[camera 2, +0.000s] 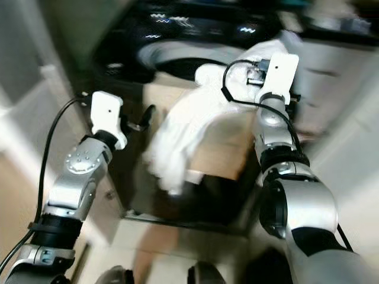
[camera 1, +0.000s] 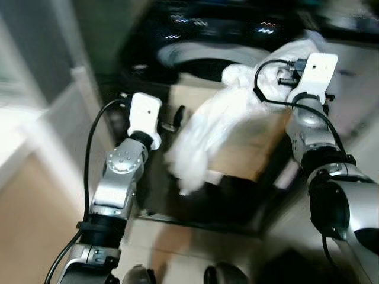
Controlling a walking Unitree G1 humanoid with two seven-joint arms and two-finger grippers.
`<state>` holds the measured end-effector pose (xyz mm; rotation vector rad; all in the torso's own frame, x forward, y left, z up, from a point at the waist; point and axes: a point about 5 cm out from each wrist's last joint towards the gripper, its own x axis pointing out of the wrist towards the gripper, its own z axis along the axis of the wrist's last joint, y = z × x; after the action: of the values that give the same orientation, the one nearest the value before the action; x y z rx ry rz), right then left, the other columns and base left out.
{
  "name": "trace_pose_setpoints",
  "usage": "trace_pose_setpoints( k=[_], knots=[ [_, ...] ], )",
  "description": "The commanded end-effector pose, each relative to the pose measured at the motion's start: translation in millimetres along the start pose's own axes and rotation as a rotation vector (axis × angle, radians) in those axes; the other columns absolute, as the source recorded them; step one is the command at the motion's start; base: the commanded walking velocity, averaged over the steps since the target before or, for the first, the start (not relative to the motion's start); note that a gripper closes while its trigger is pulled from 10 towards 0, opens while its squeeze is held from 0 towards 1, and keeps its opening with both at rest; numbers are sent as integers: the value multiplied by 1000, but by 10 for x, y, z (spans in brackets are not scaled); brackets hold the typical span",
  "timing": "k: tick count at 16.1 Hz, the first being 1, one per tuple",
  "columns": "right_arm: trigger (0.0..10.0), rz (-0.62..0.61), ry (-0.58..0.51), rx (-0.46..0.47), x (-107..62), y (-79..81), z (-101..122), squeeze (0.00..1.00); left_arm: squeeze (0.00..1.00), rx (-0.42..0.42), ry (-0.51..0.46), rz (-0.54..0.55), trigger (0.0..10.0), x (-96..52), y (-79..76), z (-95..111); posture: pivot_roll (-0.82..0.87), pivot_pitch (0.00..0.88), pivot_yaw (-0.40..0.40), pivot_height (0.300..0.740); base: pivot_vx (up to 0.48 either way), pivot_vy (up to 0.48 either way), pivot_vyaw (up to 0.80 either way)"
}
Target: Clothes washing
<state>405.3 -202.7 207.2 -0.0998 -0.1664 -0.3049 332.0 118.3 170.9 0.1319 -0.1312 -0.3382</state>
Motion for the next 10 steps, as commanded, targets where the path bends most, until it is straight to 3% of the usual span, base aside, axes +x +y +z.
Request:
trace_pose_setpoints(
  k=[1, 5, 9, 10],
  knots=[
    [0, 6, -66, -7, 28, 0, 129, 0, 0, 16, -8, -12, 10000, 33, -15, 25, -105, 0, 4, 714, 0, 0, 0],
    [0, 94, -170, -25, 12, 154, 281, 0, 0, 9, -81, 23, 10000, 62, -32, 138, -100, 0, -15, 714, 0, 0, 0],
    [0, 221, -272, 1, 29, 369, 576, 0, 0, 40, -178, 97, 10000, 60, 6, 339, -85, 0, -33, 714, 0, 400, 0],
    [0, 239, -366, 23, 49, 411, 840, 0, 0, 84, -221, 85, 10000, 51, -16, 426, -76, 0, -36, 714, 0, 420, 0]
  ],
)
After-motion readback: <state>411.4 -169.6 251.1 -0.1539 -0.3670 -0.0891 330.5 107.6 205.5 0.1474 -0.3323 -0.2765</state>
